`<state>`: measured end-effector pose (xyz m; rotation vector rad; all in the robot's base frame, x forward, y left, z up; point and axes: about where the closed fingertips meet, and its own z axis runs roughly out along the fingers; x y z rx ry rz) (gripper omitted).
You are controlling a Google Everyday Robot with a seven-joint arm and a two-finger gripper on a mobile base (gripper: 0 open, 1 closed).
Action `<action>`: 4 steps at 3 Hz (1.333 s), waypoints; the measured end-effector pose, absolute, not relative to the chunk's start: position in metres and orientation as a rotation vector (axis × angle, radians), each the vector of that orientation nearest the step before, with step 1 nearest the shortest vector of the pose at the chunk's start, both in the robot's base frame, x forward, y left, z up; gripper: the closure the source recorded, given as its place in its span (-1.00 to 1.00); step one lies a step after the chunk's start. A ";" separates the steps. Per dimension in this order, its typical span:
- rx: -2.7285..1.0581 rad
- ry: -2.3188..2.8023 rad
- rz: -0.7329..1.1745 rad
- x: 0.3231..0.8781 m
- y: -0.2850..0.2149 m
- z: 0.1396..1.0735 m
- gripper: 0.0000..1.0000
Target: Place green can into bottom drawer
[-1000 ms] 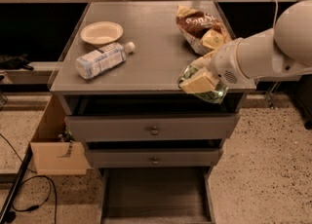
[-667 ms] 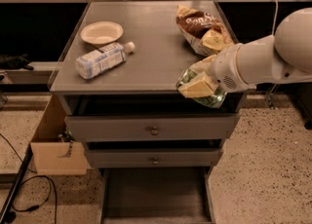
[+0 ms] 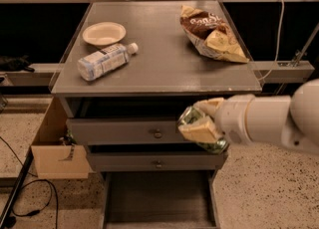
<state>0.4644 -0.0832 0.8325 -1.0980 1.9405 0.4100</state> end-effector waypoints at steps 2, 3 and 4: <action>-0.948 1.972 0.515 0.393 -0.083 0.783 1.00; -0.948 1.972 0.515 0.393 -0.083 0.783 1.00; -0.878 1.976 0.585 0.392 -0.071 0.755 1.00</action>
Offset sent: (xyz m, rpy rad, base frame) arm -0.0969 -0.0025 -0.0698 0.1600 0.0854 -0.0876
